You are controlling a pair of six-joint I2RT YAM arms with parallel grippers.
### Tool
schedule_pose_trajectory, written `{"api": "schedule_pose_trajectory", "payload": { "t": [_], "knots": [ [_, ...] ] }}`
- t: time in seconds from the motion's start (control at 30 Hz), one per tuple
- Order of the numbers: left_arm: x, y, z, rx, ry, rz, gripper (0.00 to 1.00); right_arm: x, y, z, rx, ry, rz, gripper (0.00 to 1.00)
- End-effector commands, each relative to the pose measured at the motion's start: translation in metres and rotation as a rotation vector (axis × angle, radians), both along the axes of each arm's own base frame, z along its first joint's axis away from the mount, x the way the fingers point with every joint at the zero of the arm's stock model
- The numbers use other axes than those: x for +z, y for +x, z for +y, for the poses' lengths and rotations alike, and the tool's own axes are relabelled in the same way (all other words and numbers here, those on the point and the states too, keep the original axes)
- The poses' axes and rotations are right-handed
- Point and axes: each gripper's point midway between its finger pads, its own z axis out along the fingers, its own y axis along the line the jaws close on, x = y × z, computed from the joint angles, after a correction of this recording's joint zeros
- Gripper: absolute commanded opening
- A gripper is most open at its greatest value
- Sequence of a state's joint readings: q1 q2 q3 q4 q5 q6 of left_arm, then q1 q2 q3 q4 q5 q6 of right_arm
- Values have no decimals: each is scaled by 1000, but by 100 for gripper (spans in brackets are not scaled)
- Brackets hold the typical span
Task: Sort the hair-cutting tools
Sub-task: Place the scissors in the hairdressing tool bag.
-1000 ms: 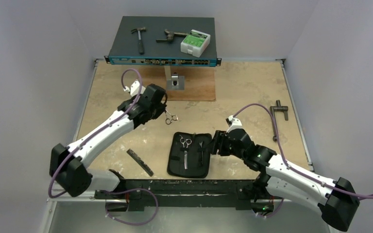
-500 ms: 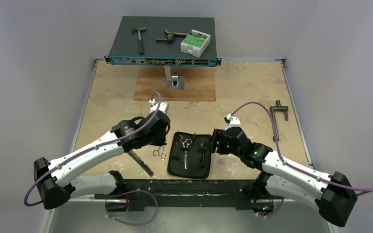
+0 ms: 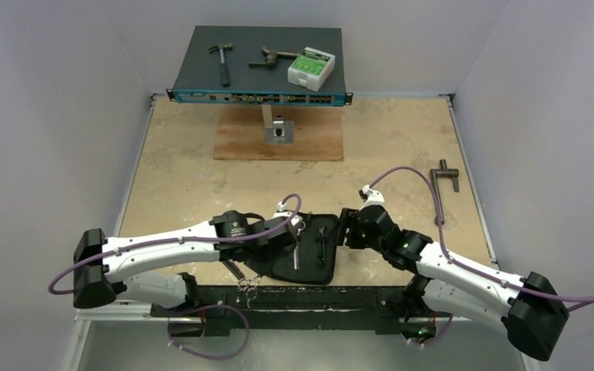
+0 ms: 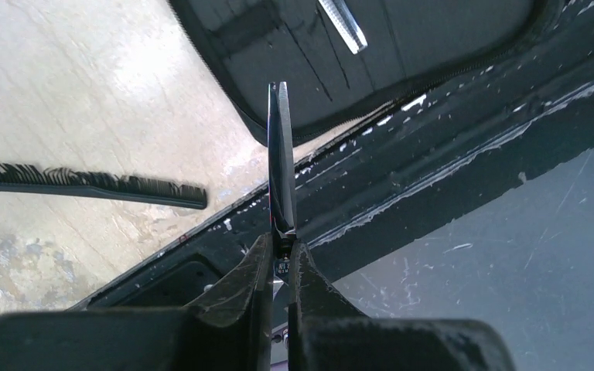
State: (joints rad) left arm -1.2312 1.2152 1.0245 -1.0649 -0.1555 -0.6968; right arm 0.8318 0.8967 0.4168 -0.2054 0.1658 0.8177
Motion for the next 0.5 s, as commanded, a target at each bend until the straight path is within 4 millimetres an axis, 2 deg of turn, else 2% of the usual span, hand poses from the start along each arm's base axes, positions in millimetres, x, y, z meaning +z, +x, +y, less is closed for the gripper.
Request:
{"api": "schedule_pose_trajectory", "payload": {
  "t": [0.0, 0.23, 0.47],
  "knots": [
    [-12, -15, -4, -21, 28, 52, 0, -1, 5, 5, -25, 42, -15, 59],
    [-37, -16, -18, 18, 60, 87, 0, -22, -3, 13, -3, 66, 54, 57],
    [-62, -12, -25, 41, 127, 94, 0, -25, -6, 15, 3, 81, 67, 52]
  ]
}}
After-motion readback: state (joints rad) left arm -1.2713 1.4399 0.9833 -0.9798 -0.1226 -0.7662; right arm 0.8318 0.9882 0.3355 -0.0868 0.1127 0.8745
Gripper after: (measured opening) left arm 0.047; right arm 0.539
